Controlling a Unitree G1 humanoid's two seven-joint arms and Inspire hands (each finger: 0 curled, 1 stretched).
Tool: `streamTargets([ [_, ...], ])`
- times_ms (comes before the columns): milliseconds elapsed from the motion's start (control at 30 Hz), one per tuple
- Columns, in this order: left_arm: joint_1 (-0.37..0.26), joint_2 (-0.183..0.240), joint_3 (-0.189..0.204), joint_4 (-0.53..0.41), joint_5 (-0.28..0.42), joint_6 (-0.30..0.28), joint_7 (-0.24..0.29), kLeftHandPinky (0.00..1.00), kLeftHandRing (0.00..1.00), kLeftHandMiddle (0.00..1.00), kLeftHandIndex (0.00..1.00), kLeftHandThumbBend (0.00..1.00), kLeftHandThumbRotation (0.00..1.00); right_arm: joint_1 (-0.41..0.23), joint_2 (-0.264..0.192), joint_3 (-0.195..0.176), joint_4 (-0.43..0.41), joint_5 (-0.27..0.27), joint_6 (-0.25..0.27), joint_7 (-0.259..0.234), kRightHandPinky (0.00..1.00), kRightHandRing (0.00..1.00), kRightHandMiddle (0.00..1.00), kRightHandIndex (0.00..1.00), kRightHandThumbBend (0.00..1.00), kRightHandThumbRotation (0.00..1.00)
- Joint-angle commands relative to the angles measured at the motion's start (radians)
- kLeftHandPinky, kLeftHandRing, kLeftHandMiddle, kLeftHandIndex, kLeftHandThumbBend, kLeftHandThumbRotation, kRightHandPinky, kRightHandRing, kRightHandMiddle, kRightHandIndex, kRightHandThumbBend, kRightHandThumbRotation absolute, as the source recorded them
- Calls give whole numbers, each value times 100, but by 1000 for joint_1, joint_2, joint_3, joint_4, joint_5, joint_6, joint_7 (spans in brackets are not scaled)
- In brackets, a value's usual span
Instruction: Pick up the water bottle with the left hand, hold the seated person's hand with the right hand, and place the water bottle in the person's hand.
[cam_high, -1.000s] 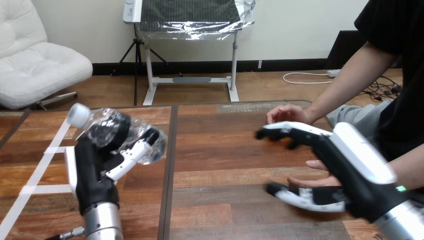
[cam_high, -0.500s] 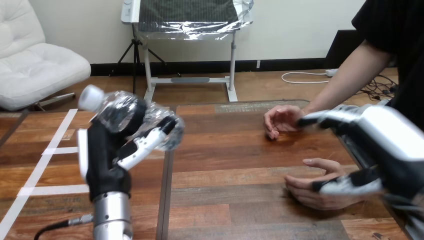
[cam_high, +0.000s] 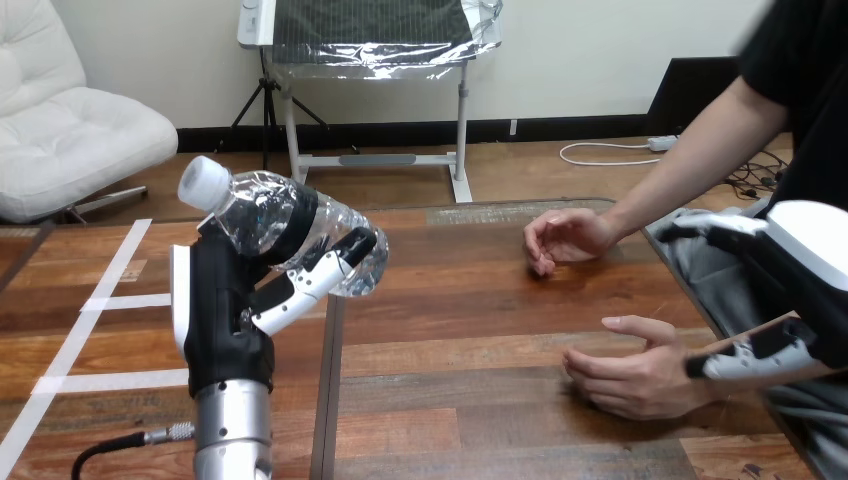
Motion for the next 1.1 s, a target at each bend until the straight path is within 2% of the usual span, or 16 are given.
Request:
streamTargets([
  [0,-25,-14,-3,-58,2,-18,-2,39,41,46,47,64,0,-71,-52,16,39,-23,18,18,80,88,89,86,74,0],
  [200,-22,-14,-2,-61,0,-17,-4,39,41,46,47,65,0,-98,-74,39,94,-38,15,28,81,88,89,86,75,0],
  [400,-18,-14,-1,-63,-2,-17,-9,39,41,46,47,65,0,-131,-98,76,132,-67,37,63,81,90,90,87,74,0],
  [633,-14,-16,-1,-65,-7,-17,-12,39,42,47,47,65,0,-185,-131,131,205,-106,11,93,82,90,91,88,74,0],
  [1067,-11,-14,3,-65,-9,-21,-18,39,42,47,48,62,0,-296,-151,227,312,-155,-9,158,84,91,92,88,75,0],
])
